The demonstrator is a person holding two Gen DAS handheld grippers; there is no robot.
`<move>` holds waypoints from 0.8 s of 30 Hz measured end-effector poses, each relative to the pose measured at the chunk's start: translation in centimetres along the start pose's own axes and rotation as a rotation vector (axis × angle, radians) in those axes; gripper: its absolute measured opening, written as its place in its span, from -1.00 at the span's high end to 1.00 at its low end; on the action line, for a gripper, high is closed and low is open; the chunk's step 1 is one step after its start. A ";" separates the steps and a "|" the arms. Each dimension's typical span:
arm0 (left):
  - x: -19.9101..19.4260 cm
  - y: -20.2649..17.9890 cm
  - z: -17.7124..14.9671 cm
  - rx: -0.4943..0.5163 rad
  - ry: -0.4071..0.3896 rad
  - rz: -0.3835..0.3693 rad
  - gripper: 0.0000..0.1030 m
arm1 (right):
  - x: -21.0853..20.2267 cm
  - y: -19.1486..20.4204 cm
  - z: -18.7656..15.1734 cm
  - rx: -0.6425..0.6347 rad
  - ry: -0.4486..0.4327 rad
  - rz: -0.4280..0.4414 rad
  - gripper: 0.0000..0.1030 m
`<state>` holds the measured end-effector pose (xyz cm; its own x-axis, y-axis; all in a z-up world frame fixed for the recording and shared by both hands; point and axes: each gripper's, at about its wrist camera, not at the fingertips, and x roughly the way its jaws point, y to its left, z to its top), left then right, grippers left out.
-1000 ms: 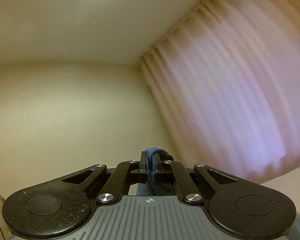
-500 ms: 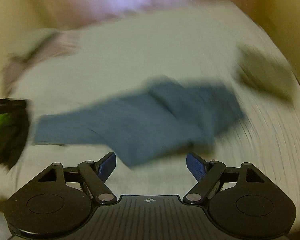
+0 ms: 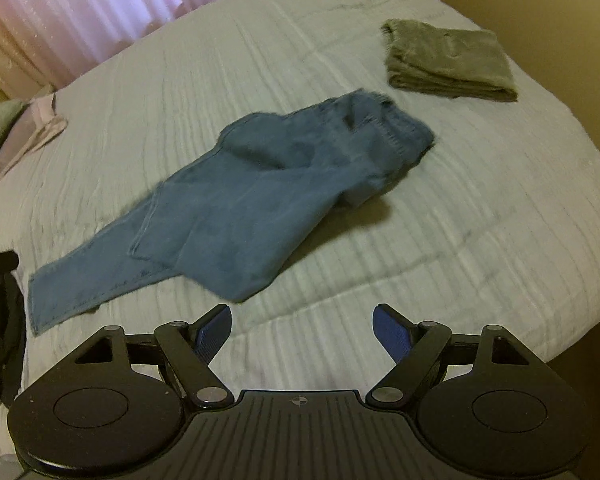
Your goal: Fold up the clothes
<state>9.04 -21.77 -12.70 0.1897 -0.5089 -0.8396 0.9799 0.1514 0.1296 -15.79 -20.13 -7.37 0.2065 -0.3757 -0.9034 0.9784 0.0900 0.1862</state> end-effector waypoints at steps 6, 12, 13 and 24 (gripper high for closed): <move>-0.7 2.7 -1.0 0.022 -0.018 0.001 -0.57 | 1.6 3.9 -1.4 -0.022 0.003 -0.015 -0.57; -0.8 4.5 -2.2 0.028 -0.004 -0.011 -0.56 | 1.8 6.3 -2.9 -0.036 0.008 -0.039 -0.57; -0.7 4.6 -2.3 0.030 0.000 -0.014 -0.56 | 1.9 6.6 -3.1 -0.035 0.013 -0.042 -0.57; 0.6 3.2 -1.3 -0.010 0.027 0.020 -0.56 | 3.4 5.3 -1.8 -0.071 0.063 -0.054 -0.57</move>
<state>12.20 -20.48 -13.48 0.2072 -0.4827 -0.8509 0.9753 0.1700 0.1410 -9.96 -19.24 -10.16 0.1502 -0.3232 -0.9343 0.9844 0.1367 0.1109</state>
